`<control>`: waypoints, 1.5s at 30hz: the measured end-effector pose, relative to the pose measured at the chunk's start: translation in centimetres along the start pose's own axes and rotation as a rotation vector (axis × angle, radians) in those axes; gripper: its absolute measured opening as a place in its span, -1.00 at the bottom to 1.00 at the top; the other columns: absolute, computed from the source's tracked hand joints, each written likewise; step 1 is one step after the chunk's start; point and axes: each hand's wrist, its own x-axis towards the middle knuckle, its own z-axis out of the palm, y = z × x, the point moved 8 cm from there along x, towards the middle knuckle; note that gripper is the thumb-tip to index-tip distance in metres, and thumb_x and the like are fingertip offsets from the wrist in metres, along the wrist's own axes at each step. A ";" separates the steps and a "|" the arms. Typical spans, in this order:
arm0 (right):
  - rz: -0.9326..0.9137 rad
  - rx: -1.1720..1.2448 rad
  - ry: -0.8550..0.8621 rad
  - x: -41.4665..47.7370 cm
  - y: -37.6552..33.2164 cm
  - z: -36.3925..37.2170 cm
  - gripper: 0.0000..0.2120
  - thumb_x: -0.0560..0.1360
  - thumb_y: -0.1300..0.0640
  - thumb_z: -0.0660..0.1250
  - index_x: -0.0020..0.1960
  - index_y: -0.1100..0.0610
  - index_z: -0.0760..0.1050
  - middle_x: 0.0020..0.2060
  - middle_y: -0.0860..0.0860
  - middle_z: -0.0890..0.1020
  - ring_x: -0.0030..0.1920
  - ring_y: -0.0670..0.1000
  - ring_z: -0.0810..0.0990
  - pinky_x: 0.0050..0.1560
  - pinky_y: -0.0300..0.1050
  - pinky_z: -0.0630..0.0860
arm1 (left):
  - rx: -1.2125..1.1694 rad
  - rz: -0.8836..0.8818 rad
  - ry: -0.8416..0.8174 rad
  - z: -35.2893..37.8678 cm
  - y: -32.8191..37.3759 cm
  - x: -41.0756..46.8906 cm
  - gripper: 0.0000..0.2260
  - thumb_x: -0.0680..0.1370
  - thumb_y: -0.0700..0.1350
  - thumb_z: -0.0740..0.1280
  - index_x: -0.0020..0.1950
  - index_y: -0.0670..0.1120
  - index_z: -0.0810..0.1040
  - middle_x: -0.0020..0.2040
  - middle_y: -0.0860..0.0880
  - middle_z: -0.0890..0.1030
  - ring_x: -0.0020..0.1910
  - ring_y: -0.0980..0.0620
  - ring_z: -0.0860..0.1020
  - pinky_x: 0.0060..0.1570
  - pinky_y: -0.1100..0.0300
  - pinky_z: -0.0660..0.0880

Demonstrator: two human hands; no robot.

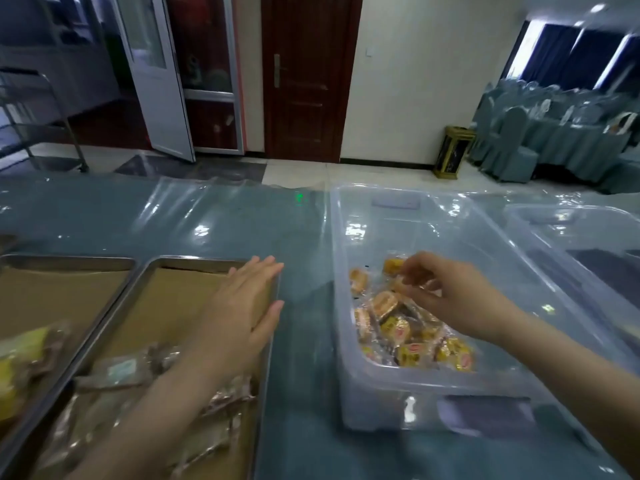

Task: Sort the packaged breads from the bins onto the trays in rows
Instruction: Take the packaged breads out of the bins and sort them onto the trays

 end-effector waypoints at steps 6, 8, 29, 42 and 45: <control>0.118 -0.219 -0.547 -1.7 10.4 1.6 -0.56 0.46 -0.04 0.40 0.29 -0.07 0.37 0.15 -0.11 0.52 0.11 -0.08 0.53 0.13 -0.16 0.48 | -0.205 -0.124 -0.045 4.6 4.2 1.4 -0.63 0.50 0.14 0.19 0.31 0.30 0.29 0.36 0.26 0.35 0.36 0.32 0.24 0.29 0.27 0.20; 0.137 -0.308 -0.706 -2.2 12.6 3.3 -0.40 0.44 -0.07 0.43 0.40 -0.04 0.28 0.27 -0.05 0.47 0.20 -0.02 0.49 0.20 -0.12 0.43 | -0.208 -0.120 -0.123 6.4 5.2 2.5 -0.62 0.51 0.13 0.21 0.32 0.32 0.27 0.38 0.30 0.28 0.37 0.39 0.15 0.31 0.27 0.15; 0.076 -0.633 -0.997 -0.5 16.6 16.3 -0.06 0.40 -0.24 0.38 0.53 -0.12 -0.17 0.52 0.17 -0.16 0.45 0.42 -0.02 0.40 0.33 0.18 | 0.568 0.013 -0.413 13.4 6.1 4.5 -0.34 0.54 0.27 0.06 0.53 0.01 -0.05 0.55 -0.01 0.04 0.50 0.00 -0.21 0.32 0.12 -0.35; -0.118 -0.466 -0.834 4.1 12.0 13.4 -0.72 0.37 0.15 0.40 -0.06 -0.03 0.32 -0.26 -0.07 0.46 -0.26 -0.04 0.47 -0.36 -0.17 0.37 | 0.516 -0.043 -0.435 13.2 6.0 4.7 -0.41 0.52 0.24 0.15 0.49 0.08 0.12 0.49 0.08 0.22 0.50 0.09 -0.14 0.29 0.19 -0.30; -0.134 -0.487 -0.691 6.4 12.2 10.4 -0.76 0.38 0.14 0.38 -0.03 -0.02 0.38 -0.22 -0.06 0.49 -0.25 -0.06 0.46 -0.38 -0.20 0.34 | 0.497 -0.070 -0.462 13.1 6.2 4.8 -0.41 0.51 0.25 0.16 0.49 0.10 0.12 0.50 0.09 0.21 0.50 0.10 -0.14 0.30 0.20 -0.27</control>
